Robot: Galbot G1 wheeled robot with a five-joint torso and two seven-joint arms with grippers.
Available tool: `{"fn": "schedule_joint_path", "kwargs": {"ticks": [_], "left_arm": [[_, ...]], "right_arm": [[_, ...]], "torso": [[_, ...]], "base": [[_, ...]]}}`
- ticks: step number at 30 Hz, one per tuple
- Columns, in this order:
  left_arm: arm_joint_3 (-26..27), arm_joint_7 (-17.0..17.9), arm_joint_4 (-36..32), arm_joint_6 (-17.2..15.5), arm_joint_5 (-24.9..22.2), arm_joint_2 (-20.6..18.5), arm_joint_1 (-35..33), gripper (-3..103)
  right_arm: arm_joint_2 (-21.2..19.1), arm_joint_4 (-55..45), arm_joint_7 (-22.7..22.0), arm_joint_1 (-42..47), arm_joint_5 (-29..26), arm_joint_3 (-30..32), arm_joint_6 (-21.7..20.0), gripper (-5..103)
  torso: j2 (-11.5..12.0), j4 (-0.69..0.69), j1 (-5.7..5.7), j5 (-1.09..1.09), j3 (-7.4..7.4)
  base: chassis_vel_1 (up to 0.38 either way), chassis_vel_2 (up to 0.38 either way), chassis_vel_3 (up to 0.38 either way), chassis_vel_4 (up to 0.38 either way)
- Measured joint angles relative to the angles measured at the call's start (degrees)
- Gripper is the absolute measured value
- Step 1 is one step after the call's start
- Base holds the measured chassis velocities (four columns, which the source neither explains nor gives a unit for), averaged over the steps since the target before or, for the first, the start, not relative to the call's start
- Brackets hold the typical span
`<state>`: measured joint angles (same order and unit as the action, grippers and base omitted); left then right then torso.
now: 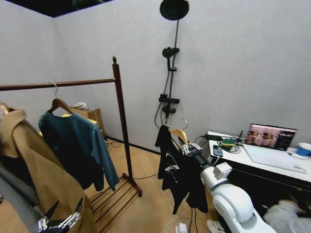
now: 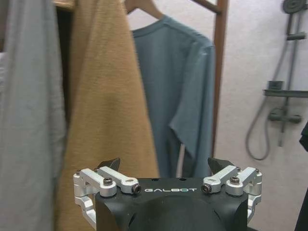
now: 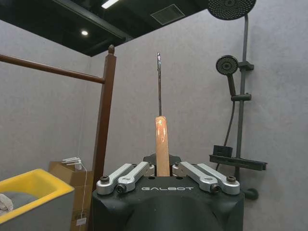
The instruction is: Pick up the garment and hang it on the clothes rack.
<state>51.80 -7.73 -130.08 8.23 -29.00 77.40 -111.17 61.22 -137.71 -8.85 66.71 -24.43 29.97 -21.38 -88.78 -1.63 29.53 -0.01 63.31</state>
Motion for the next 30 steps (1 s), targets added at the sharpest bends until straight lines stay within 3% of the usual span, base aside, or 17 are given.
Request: {"fn": "schedule_joint_path", "kwargs": {"ticks": [4,10,14,17,21,23,25,27,30], "left_arm": [[0.0,0.0,0.0,0.0,0.0,0.0,0.0,100],[0.0,0.0,0.0,0.0,0.0,0.0,0.01,100],[0.0,0.01,0.0,0.0,0.0,0.0,0.0,100],[0.0,0.01,0.0,0.0,0.0,0.0,0.0,100],[0.0,-0.01,0.0,0.0,0.0,0.0,0.0,100],[0.0,-0.01,0.0,0.0,0.0,0.0,0.0,100],[0.0,-0.01,0.0,0.0,0.0,0.0,0.0,100],[0.0,0.0,0.0,0.0,0.0,0.0,0.0,100],[0.0,0.0,0.0,0.0,0.0,0.0,0.0,100]], "right_arm": [[-0.94,-5.28,-2.54,2.26,-1.56,0.73,-1.85,10],[-2.47,-5.87,-6.61,2.55,-4.03,0.93,-3.84,10],[-4.05,-5.87,-7.08,0.82,-5.78,1.93,-4.05,10],[-5.81,-5.87,-7.02,-1.72,-8.65,2.85,-4.05,10],[-8.66,-5.82,-6.37,-8.06,-19.31,2.92,-4.79,10],[-9.53,-5.81,-5.34,-10.77,-22.5,2.59,-4.44,10],[-10.91,-5.54,-0.14,-15.28,-25.63,1.76,-2.77,10],[-11.24,-4.66,1.87,-16.91,-27.28,1.1,-1.96,10],[-12.27,2.52,7.72,-22.9,-31.81,-1.33,0.18,10]], "torso": [[-0.01,-0.01,-0.01,0.03,-0.01],[0.0,0.0,0.0,0.02,0.0],[-0.01,0.02,-0.01,0.01,0.0],[-0.02,-0.02,-0.04,0.01,-0.01],[-0.02,-0.03,-0.04,0.01,-0.01],[-0.02,-0.01,-0.03,0.01,-0.01],[-0.01,-0.01,-0.02,0.02,-0.01],[-0.01,-0.01,-0.02,0.02,-0.01],[0.0,-0.01,-0.02,-0.01,0.0]], "base": [[-0.01,0.264,0.253,0.006],[0.045,0.2,0.197,0.044],[0.101,0.126,0.08,0.074],[0.024,-0.002,0.006,0.014],[0.0,0.0,0.0,0.0],[0.0,0.0,0.0,0.0],[0.0,0.0,0.0,0.0],[0.0,0.0,0.0,0.0],[0.0,0.0,0.0,0.0]]}}
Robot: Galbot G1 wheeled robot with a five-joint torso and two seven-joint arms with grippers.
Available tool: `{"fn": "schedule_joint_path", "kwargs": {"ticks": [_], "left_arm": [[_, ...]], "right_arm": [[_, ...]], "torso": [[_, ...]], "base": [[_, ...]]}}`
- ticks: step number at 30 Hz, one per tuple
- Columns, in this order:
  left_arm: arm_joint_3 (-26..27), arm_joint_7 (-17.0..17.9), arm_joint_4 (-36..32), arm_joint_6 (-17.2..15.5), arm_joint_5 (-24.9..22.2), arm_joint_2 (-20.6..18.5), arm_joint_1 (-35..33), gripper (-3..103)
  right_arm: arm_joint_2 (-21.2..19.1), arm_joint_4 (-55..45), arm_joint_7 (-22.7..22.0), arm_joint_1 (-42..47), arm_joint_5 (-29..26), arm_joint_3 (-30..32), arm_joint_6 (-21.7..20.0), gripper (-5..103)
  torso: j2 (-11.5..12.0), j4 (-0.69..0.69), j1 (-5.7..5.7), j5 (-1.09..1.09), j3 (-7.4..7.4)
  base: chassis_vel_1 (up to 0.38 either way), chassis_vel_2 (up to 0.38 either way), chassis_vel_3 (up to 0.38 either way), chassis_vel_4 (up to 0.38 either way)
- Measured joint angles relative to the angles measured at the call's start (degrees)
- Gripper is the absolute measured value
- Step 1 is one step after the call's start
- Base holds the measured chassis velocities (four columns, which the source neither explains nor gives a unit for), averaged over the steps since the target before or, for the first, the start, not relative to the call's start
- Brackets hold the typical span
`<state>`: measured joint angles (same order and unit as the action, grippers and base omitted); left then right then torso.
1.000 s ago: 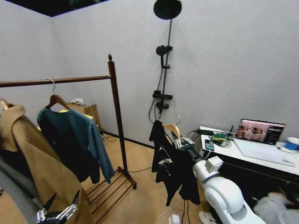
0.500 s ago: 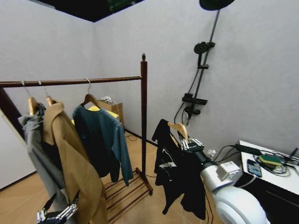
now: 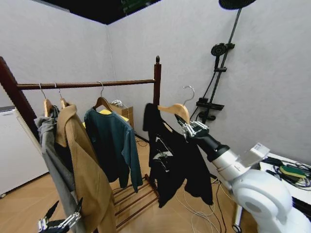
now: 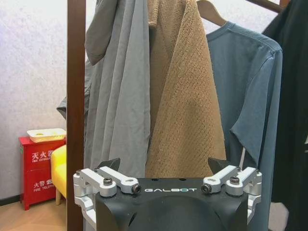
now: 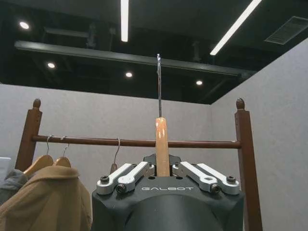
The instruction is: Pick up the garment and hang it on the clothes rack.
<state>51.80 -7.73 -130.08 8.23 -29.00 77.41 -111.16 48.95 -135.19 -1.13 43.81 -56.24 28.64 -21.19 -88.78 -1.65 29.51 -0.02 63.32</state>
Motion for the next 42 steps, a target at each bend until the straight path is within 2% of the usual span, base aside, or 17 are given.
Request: {"fn": "schedule_joint_path", "kwargs": {"ticks": [1,3,4,6,10,13,15,19,21,24,37,40,42], "left_arm": [[0.0,0.0,0.0,0.0,0.0,0.0,0.0,100],[0.0,0.0,0.0,0.0,0.0,0.0,0.0,100],[0.0,0.0,0.0,0.0,0.0,0.0,0.0,100],[0.0,0.0,0.0,0.0,0.0,0.0,0.0,100],[0.0,0.0,0.0,0.0,0.0,0.0,0.0,100],[0.0,0.0,0.0,0.0,0.0,0.0,0.0,100],[0.0,0.0,0.0,0.0,0.0,0.0,0.0,100],[0.0,-0.04,0.0,0.0,0.0,0.0,0.0,100],[0.0,0.0,0.0,0.0,0.0,0.0,0.0,100],[0.0,0.0,0.0,0.0,0.0,0.0,0.0,100],[0.0,-0.01,0.0,0.0,0.0,0.0,0.0,100],[0.0,-0.01,0.0,0.0,0.0,0.0,0.0,100],[0.0,-0.02,0.0,0.0,0.0,0.0,0.0,100]], "right_arm": [[0.0,0.0,0.0,0.0,0.0,0.0,0.0,10],[-0.69,4.59,4.45,-4.76,-0.78,-1.17,1.36,10],[-0.69,4.59,4.45,-4.76,-0.78,-1.17,1.36,10],[-1.29,10.33,8.15,-10.66,-0.84,-3.29,2.3,10],[-1.49,15.65,10.49,-15.6,-0.91,-6.32,3.06,10],[-1.2,19.71,12.03,-19.94,-0.92,-9.83,3.72,10],[-0.2,23.87,13.4,-25.47,-0.55,-14.62,4.33,10],[0.74,27.26,15.08,-30.16,0.57,-18.56,4.66,10],[1.83,30.68,17.23,-34.61,1.67,-23.08,5.07,10],[2.82,33.7,19.62,-37.74,3.41,-26.34,5.52,10],[8.21,47.84,20.6,-48.23,6.3,-35.62,6.03,10],[10.11,52.14,22.48,-52.31,7.47,-38.25,7.17,10],[12.77,56.12,24.27,-55.79,9.01,-40.56,9.45,10]], "torso": [[0.0,0.0,0.0,0.0,0.0],[0.0,0.01,0.0,0.04,-0.01],[0.0,0.01,0.0,0.04,-0.01],[0.0,0.0,0.01,0.02,0.0],[0.0,0.0,0.0,0.03,0.0],[0.0,0.01,0.01,0.01,0.0],[0.0,-0.01,0.01,0.02,0.0],[0.0,0.01,0.01,0.03,0.0],[0.0,0.02,0.01,0.03,0.0],[0.0,0.01,0.01,0.05,-0.01],[0.0,0.0,0.01,0.02,0.0],[0.0,-0.01,0.01,0.03,0.0],[0.0,0.0,0.01,0.03,-0.01]], "base": [[0.0,0.0,0.0,0.0],[0.0,0.0,0.0,0.0],[0.0,0.0,0.0,0.0],[0.0,0.0,0.0,0.0],[0.0,0.0,0.0,0.0],[0.0,0.0,0.0,0.0],[0.0,0.0,0.0,0.0],[0.0,0.0,0.0,0.0],[0.0,0.0,0.0,0.0],[0.0,0.0,0.0,0.0],[0.0,0.0,0.0,0.0],[0.0,0.0,0.0,0.0],[0.0,0.0,0.0,0.0]]}}
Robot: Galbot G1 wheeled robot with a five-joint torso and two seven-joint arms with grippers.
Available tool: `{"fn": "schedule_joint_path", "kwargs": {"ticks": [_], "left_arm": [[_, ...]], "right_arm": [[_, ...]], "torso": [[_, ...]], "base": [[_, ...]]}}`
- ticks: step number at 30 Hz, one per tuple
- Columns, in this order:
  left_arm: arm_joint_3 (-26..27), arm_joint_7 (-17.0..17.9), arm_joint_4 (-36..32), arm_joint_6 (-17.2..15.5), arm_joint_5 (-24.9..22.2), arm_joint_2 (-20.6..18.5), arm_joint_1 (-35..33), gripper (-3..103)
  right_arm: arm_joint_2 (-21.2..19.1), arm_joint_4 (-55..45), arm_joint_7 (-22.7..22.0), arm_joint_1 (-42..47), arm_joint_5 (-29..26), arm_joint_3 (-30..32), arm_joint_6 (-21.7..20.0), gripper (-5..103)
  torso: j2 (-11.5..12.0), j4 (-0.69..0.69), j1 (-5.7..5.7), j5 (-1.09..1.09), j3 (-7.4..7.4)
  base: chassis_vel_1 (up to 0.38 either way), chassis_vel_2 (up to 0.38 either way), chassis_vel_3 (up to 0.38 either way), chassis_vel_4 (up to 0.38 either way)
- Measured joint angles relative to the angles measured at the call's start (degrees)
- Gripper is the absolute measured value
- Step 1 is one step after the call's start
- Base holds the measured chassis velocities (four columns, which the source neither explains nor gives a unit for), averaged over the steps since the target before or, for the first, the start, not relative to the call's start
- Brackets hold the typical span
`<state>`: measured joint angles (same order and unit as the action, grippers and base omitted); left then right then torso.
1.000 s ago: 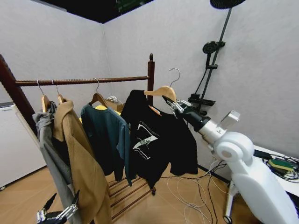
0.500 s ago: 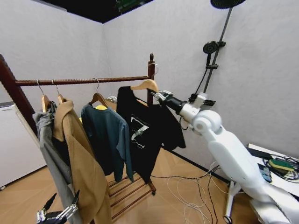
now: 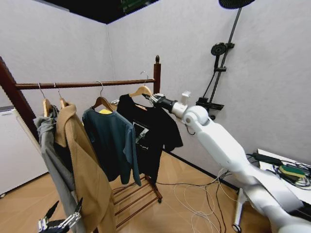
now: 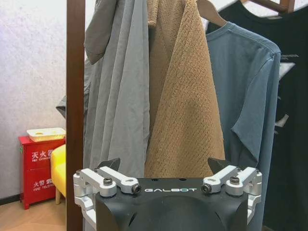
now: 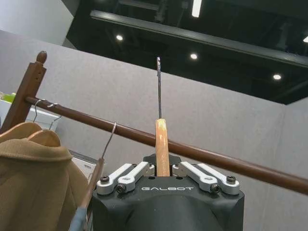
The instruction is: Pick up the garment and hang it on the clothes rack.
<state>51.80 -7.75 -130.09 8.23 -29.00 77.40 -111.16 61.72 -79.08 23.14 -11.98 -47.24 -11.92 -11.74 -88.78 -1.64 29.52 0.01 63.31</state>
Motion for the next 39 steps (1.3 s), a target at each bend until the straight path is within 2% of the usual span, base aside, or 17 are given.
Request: {"fn": "schedule_joint_path", "kwargs": {"ticks": [1,4,5,7,13,24,39], "left_arm": [[0.0,0.0,0.0,0.0,0.0,0.0,0.0,100],[0.0,0.02,0.0,0.0,0.0,0.0,0.0,100],[0.0,0.02,0.0,0.0,0.0,0.0,0.0,100],[0.0,0.01,0.0,0.0,0.0,0.0,0.0,100],[0.0,0.02,0.0,-0.01,0.0,0.0,0.0,100],[0.0,0.02,0.0,0.0,0.0,0.0,0.0,100],[0.0,0.02,0.0,0.0,0.0,0.0,0.0,100]], "right_arm": [[0.0,0.0,0.0,0.0,0.0,0.0,0.0,10],[5.16,4.17,-0.17,-3.31,0.0,-2.32,-0.13,10],[5.16,4.17,-0.17,-3.31,0.0,-2.32,-0.13,10],[8.41,7.47,-0.76,-4.71,0.72,-3.46,-0.25,10],[12.62,14.93,-2.56,-6.64,2.61,-4.3,-0.75,10],[12.99,16.93,-4.66,-6.92,0.24,-5.01,-5.16,10],[13.75,16.49,-5.2,-4.85,1.79,-5.65,-5.86,10]], "torso": [[0.0,0.0,0.0,0.0,0.0],[-0.01,-0.01,0.0,0.01,0.0],[-0.01,-0.01,0.0,0.01,0.0],[-0.01,0.01,0.0,0.01,0.0],[-0.01,0.01,0.0,0.0,0.0],[-0.01,0.0,0.0,-0.01,0.0],[-0.01,0.01,0.0,-0.01,0.0]], "base": [[0.0,0.0,0.0,0.0],[0.0,0.0,0.0,0.0],[0.0,0.0,0.0,0.0],[0.0,0.0,0.0,0.0],[0.0,0.0,0.0,0.0],[0.0,0.0,0.0,0.0],[0.0,0.0,0.0,0.0]]}}
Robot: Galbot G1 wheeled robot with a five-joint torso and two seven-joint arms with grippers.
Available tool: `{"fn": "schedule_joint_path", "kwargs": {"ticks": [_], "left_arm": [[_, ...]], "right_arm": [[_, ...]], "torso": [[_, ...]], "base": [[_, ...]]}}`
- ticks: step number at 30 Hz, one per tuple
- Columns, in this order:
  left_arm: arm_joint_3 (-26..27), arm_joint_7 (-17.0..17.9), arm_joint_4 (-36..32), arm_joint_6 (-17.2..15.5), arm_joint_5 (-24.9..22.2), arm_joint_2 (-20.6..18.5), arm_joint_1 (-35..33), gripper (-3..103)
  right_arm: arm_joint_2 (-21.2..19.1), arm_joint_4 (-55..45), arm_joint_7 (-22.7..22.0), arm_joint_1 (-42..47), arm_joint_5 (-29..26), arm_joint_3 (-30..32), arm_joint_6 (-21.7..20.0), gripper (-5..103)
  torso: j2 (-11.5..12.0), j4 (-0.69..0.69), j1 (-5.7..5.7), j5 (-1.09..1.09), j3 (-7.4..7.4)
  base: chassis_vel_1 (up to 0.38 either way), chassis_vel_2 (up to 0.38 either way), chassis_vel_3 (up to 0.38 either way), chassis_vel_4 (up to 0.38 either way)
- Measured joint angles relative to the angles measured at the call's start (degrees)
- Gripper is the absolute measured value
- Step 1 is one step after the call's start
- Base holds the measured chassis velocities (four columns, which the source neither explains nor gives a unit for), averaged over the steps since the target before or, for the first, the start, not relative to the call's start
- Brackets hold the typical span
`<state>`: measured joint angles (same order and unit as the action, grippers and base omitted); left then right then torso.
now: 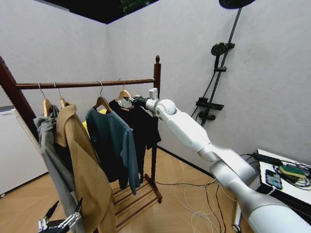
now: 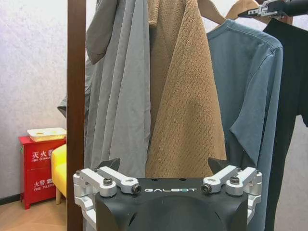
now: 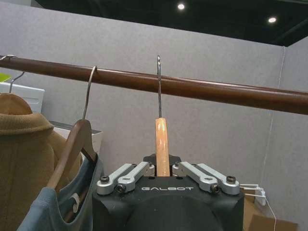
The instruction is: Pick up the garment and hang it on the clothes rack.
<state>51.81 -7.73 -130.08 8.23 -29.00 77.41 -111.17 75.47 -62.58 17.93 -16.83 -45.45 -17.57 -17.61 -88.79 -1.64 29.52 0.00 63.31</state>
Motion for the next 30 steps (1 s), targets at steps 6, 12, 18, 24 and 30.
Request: {"fn": "schedule_joint_path", "kwargs": {"ticks": [6,12,18,24,30], "left_arm": [[0.0,0.0,0.0,0.0,0.0,0.0,0.0,100],[0.0,0.0,0.0,0.0,0.0,0.0,0.0,100],[0.0,0.0,0.0,0.0,0.0,0.0,0.0,100],[0.0,0.0,0.0,0.0,0.0,0.0,0.0,100],[0.0,0.0,0.0,0.0,0.0,0.0,0.0,100]], "right_arm": [[-0.09,0.01,-0.05,0.33,0.99,0.02,-0.1,10],[-0.13,-0.85,-0.76,0.41,0.55,0.06,0.17,10],[0.45,-1.34,-1.73,-1.21,-0.92,0.28,-0.66,10],[2.33,3.9,-1.24,-3.38,-0.73,-0.48,-0.71,10],[4.17,7.53,-0.32,-4.6,-0.55,-1.1,-0.58,10]], "torso": [[0.0,-0.01,0.0,0.0,0.0],[0.0,-0.01,0.0,0.0,0.0],[0.0,0.0,0.0,0.0,-0.01],[0.0,0.0,-0.01,0.01,0.0],[0.0,-0.01,0.0,0.0,0.0]], "base": [[0.0,0.0,0.0,0.0],[0.0,0.0,0.0,0.0],[0.0,0.0,0.0,0.0],[0.0,0.0,0.0,0.0],[0.0,0.0,0.0,0.0]]}}
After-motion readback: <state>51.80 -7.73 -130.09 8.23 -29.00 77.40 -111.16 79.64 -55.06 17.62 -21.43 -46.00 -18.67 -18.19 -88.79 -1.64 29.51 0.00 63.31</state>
